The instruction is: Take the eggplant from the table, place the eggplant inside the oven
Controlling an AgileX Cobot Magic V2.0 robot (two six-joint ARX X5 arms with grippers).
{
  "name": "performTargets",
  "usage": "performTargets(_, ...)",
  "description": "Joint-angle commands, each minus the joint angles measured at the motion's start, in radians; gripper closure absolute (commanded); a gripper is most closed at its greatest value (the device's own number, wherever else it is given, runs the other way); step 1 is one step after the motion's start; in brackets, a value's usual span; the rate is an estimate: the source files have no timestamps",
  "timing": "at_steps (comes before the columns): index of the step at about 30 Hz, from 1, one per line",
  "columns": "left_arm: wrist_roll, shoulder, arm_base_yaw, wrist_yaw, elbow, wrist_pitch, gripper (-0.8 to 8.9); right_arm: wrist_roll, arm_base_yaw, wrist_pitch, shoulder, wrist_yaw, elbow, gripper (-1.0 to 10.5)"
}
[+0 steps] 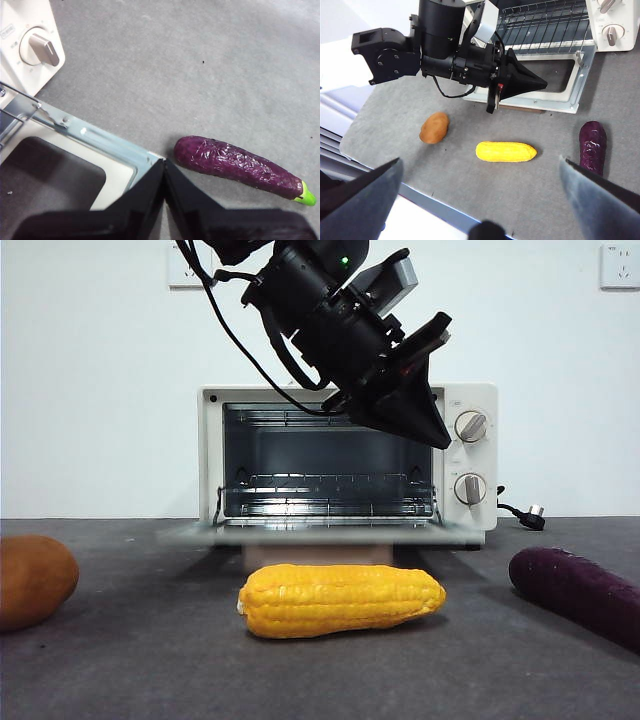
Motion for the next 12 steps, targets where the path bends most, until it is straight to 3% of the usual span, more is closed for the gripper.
performTargets(1, -0.016, 0.011, -0.003, -0.002, -0.008, 0.011, 8.19, -0.011, 0.001, 0.003, -0.001, 0.002, 0.005, 4.1)
performTargets(12, -0.042, -0.122, 0.05, -0.01, -0.006, -0.003, 8.19, -0.021, 0.001, -0.039, 0.008, 0.08, 0.005, 4.1)
